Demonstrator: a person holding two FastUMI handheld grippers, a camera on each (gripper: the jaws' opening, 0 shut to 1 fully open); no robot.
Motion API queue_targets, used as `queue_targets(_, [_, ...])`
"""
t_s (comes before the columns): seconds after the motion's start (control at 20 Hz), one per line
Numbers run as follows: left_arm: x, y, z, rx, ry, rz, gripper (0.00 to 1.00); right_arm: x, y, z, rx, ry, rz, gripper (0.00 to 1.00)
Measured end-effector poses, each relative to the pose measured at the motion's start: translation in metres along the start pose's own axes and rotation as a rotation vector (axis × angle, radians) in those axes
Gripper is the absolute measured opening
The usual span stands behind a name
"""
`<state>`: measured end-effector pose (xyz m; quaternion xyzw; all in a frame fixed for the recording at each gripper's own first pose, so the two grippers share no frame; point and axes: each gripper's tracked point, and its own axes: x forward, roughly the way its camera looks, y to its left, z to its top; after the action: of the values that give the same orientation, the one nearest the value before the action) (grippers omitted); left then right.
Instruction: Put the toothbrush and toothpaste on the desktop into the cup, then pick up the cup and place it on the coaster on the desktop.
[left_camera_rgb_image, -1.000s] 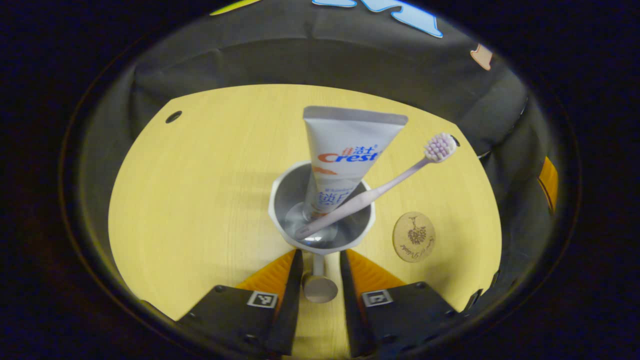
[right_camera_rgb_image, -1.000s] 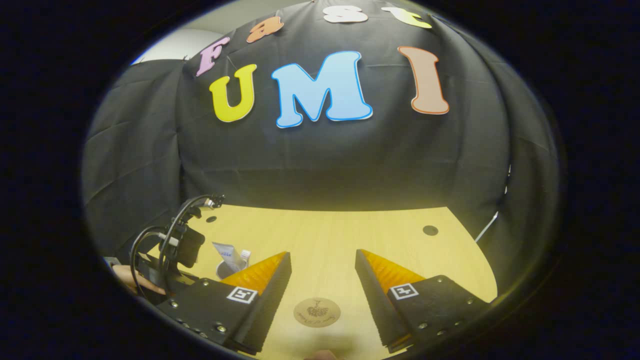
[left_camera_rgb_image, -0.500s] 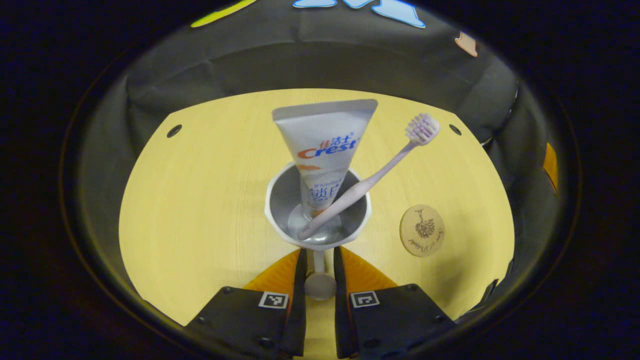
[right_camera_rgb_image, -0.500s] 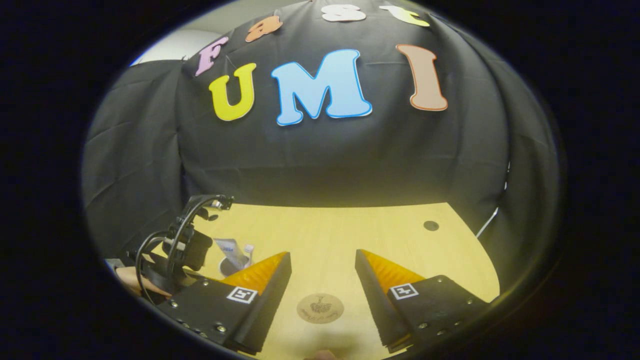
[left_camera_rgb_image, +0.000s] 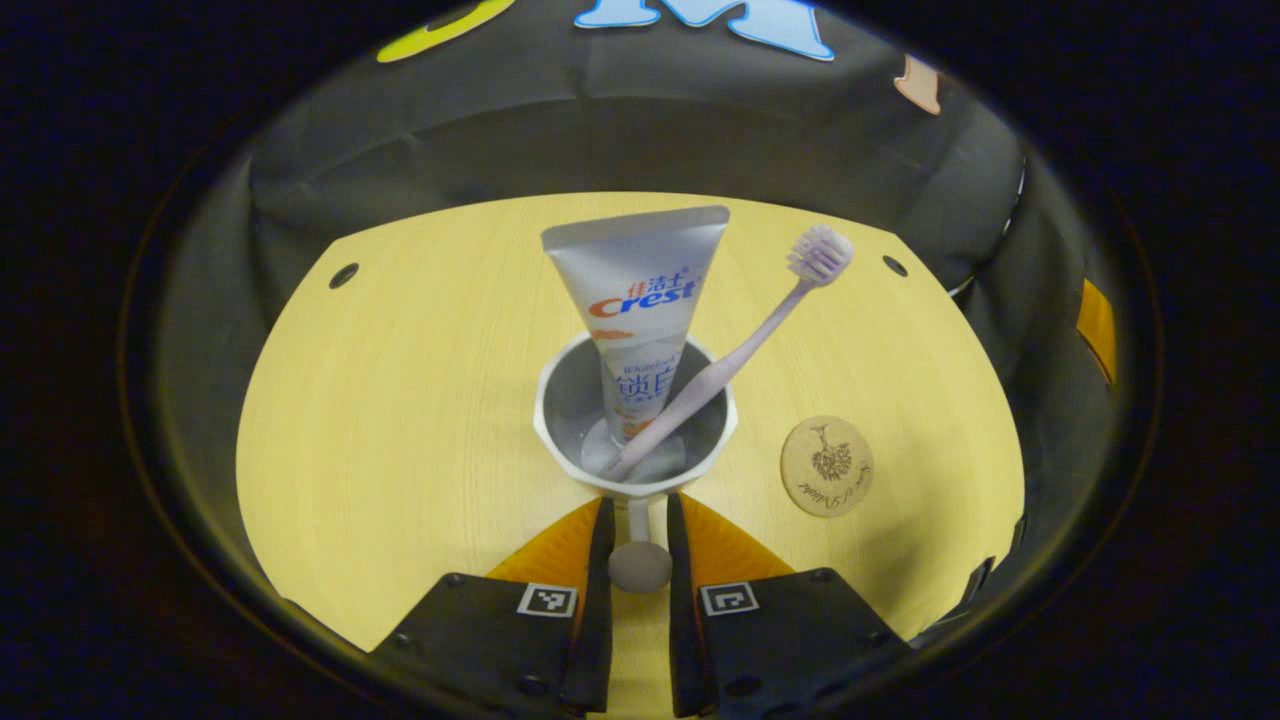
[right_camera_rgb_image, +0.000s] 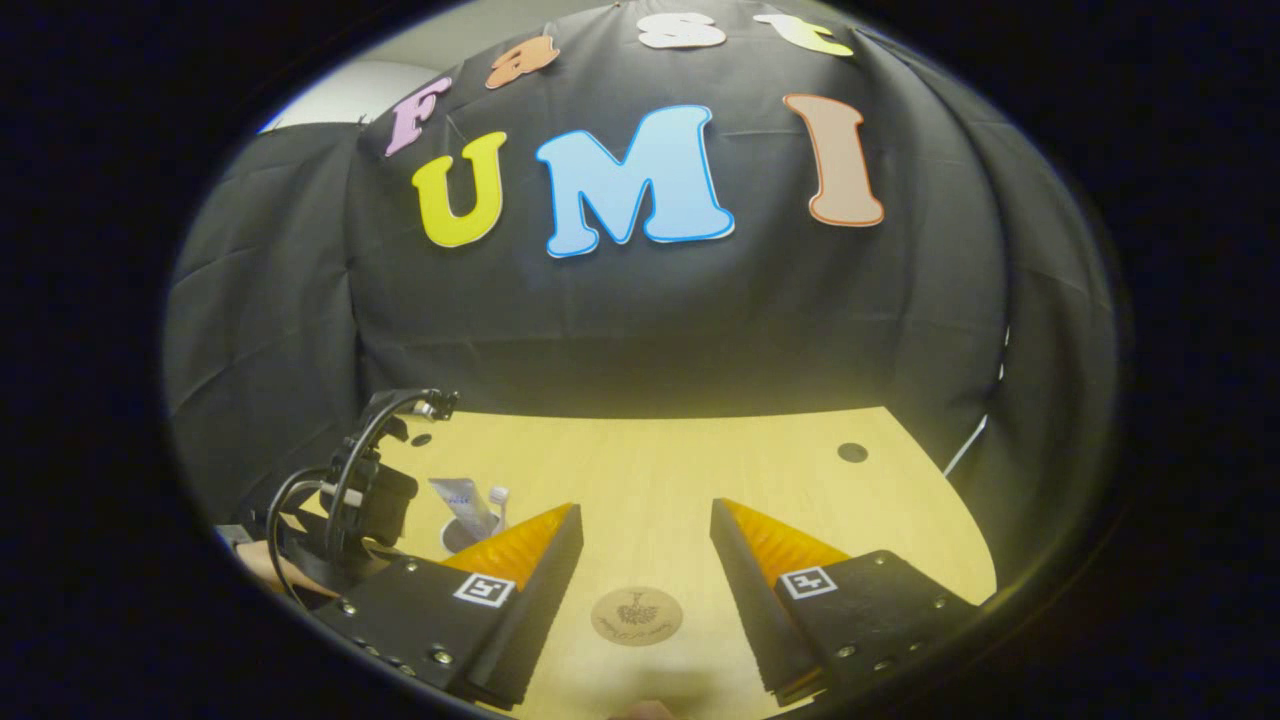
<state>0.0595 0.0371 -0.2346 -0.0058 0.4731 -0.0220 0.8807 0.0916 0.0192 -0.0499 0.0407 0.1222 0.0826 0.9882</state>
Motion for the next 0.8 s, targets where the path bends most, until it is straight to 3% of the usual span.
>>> queue_targets(0.3, [-0.003,-0.029,-0.001,0.028,-0.004,-0.040,0.24,-0.009,-0.007,0.000,0.005,-0.004,-0.018,0.81])
queue_targets(0.8, [-0.011,-0.090,0.003,0.083,-0.039,-0.118,0.25,-0.027,-0.032,-0.002,0.020,-0.013,-0.060,0.81])
